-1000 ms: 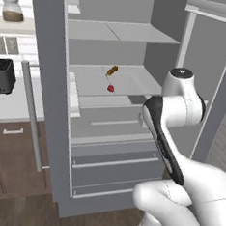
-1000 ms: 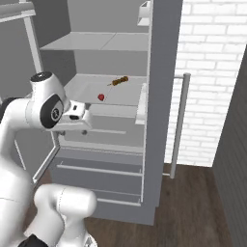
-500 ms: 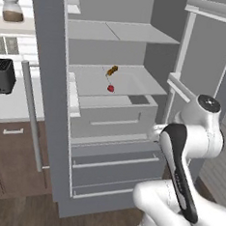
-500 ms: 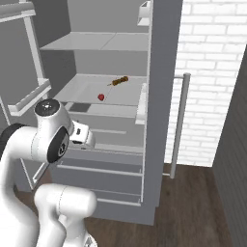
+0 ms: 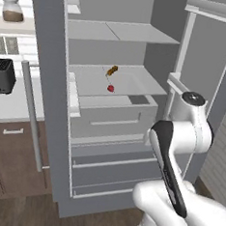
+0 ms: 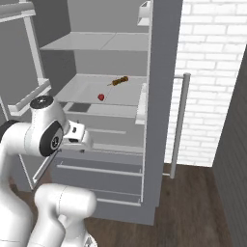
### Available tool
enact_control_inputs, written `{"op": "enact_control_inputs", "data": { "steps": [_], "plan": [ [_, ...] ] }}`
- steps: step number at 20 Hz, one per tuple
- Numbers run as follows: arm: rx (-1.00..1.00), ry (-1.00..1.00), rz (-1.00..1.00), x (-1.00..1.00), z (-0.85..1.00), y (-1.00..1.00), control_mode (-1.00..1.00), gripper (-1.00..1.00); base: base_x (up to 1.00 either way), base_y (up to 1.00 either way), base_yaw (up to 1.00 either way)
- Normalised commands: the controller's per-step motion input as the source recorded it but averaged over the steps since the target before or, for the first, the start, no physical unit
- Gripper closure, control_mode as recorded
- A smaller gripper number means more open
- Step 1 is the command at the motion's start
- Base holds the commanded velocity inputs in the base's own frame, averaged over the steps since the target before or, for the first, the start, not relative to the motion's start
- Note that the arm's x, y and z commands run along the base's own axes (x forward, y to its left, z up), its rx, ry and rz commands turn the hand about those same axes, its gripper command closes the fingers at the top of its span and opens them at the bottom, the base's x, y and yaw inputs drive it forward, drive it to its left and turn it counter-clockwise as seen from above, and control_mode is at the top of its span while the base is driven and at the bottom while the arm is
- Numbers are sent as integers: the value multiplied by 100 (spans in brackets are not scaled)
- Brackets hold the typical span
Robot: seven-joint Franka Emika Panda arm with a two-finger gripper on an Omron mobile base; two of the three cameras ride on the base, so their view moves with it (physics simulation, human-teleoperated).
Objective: Take the strawberry from the fridge and place it on top of the pancake, located on the dining counter.
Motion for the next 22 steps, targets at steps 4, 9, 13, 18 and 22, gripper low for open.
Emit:
{"op": "enact_control_inputs", "data": {
  "steps": [4, 9, 13, 18, 22],
  "plan": [
    [0, 1, 0, 0, -4, 0, -100, -100, 0, 0, 0],
    [0, -1, 0, 4, -1, 5, -100, -100, 0, 0, 0],
    [0, 0, 4, 20, 0, 20, 100, -100, 9, 3, 3],
    [0, 0, 0, 0, 0, 0, 100, -100, 39, 6, 13],
    [0, 0, 0, 0, 0, 0, 100, -100, 41, 11, 9]
  ]
}}
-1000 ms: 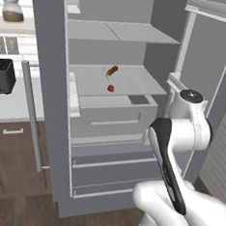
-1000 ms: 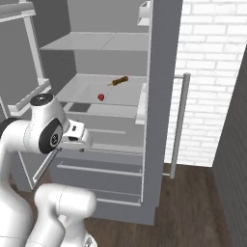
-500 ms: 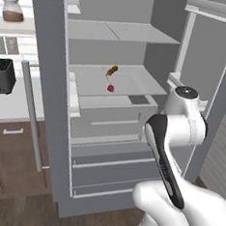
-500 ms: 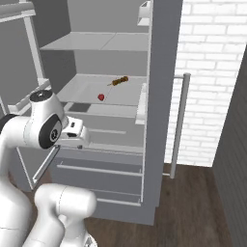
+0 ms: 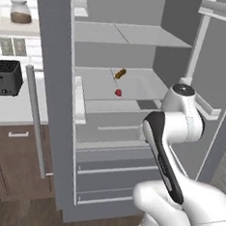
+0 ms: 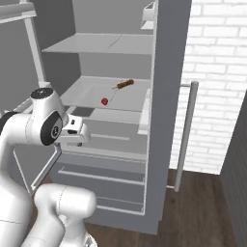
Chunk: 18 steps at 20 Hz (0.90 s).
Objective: Take the strawberry from the fridge and place it on top of the pancake, located on the dining counter.
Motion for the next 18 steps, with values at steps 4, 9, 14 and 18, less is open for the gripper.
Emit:
{"op": "enact_control_inputs", "data": {
  "steps": [4, 9, 14, 18],
  "plan": [
    [0, 0, 0, 0, 0, 0, 100, -100, 41, 6, 1],
    [0, 0, 0, 0, 0, 0, 100, -100, 53, 14, 0],
    [0, 0, 0, 0, 0, 0, 100, -100, 71, 35, 0],
    [0, 0, 0, 0, 0, 0, 100, -100, 59, 30, 0]
  ]
}}
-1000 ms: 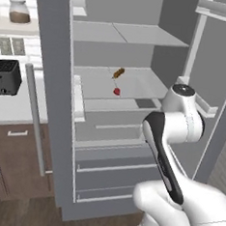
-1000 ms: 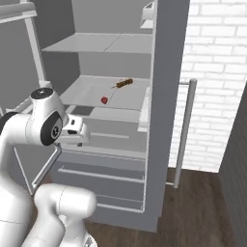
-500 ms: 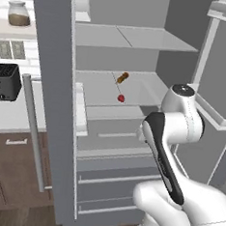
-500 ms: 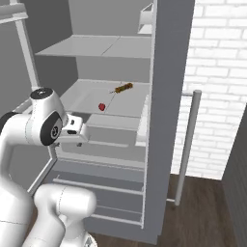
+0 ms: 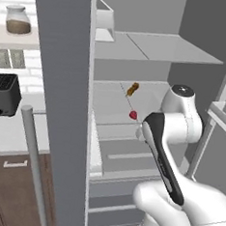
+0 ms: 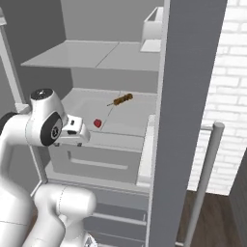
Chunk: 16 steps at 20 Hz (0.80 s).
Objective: Take the strawberry from the fridge and place it on top of the pancake, located on the dining counter.
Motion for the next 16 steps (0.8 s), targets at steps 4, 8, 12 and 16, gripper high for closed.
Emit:
{"op": "enact_control_inputs", "data": {
  "steps": [4, 8, 12, 16],
  "plan": [
    [0, 0, 0, 0, 0, 0, 100, -100, 54, 16, 0],
    [0, 0, 0, 0, 0, 0, 100, -100, 48, 0, 0],
    [0, 0, 0, 0, 0, 0, 100, -100, 49, 0, 0],
    [0, -5, 0, 13, 0, 0, -100, -100, 38, 0, 0]
  ]
}}
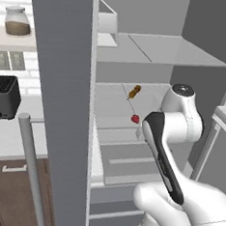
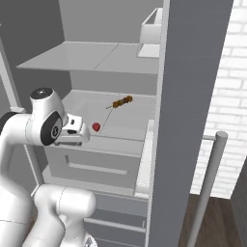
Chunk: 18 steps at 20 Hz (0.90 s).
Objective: Take the strawberry from the fridge and place it on top of the pancake, located on the dining counter.
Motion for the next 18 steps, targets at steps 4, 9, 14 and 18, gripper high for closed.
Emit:
{"op": "enact_control_inputs", "data": {
  "steps": [4, 9, 14, 18],
  "plan": [
    [7, -28, 0, 66, 0, 0, -100, -100, 0, 0, 0],
    [9, -23, 0, 65, 4, 0, -100, -100, 0, 0, 0],
    [1, 0, -3, 69, 8, 7, -100, -100, 0, 0, 0],
    [0, 10, -5, 78, -1, -2, -100, -100, 0, 0, 0]
  ]
}}
